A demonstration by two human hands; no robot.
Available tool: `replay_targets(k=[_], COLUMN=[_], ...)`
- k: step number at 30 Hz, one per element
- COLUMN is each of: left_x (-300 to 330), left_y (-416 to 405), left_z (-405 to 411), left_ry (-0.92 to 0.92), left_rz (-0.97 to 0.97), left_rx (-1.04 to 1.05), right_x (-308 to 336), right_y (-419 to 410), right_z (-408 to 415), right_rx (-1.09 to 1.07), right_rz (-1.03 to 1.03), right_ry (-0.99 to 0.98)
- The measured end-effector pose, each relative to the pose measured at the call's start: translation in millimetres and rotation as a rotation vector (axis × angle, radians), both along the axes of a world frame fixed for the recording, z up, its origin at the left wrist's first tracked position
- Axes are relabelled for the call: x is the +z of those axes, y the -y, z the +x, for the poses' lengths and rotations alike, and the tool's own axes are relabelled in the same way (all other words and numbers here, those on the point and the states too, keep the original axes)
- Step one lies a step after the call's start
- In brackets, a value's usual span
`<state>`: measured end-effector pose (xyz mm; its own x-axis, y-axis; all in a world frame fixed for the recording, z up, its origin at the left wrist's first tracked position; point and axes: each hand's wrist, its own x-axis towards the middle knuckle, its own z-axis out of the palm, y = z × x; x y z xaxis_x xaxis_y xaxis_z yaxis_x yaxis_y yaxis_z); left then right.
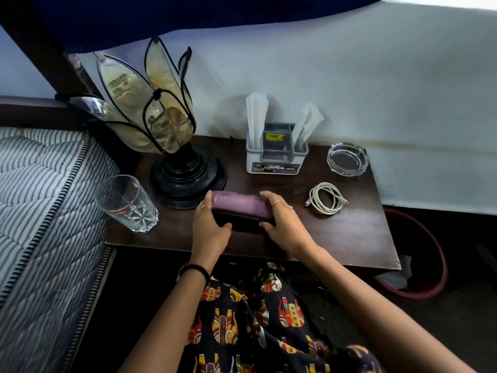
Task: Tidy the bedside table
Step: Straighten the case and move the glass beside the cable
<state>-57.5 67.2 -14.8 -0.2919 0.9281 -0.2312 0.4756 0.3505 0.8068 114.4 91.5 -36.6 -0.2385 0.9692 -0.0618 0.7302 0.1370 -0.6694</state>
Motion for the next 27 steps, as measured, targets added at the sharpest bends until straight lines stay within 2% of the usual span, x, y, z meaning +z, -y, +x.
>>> replay_targets(k=[3, 8, 11, 15, 22, 27], left_x=[-2.4, -2.8, -2.9, -1.3, -3.4, -3.3], left_y=[-4.3, -9.3, -14.4, -28.0, -46.8, -59.3], left_z=[-1.7, 0.3, 6.9, 20.2, 32.7, 33.8], left_ry=[-0.009, 0.012, 0.025, -0.002, -0.092, -0.17], left_rz=[0.017, 0.083, 0.099, 0.124, 0.074, 0.056], left_rx=[0.013, 0.011, -0.008, -0.026, -0.119, -0.181], right_x=[-3.3, 0.9, 3.4, 4.8, 0.5, 1.3], right_y=[-1.0, 1.2, -1.0, -8.7, -25.0, -30.5], right_z=[3.0, 16.6, 23.9, 29.5, 33.2, 33.2], right_rx=[-0.042, -0.151, -0.274, -0.46, -0.567, -0.581], right_rz=[-0.002, -0.052, -0.141, -0.212, -0.254, -0.213], right_ry=[-0.081, -0.396, -0.594, -0.761, -0.752, -0.592])
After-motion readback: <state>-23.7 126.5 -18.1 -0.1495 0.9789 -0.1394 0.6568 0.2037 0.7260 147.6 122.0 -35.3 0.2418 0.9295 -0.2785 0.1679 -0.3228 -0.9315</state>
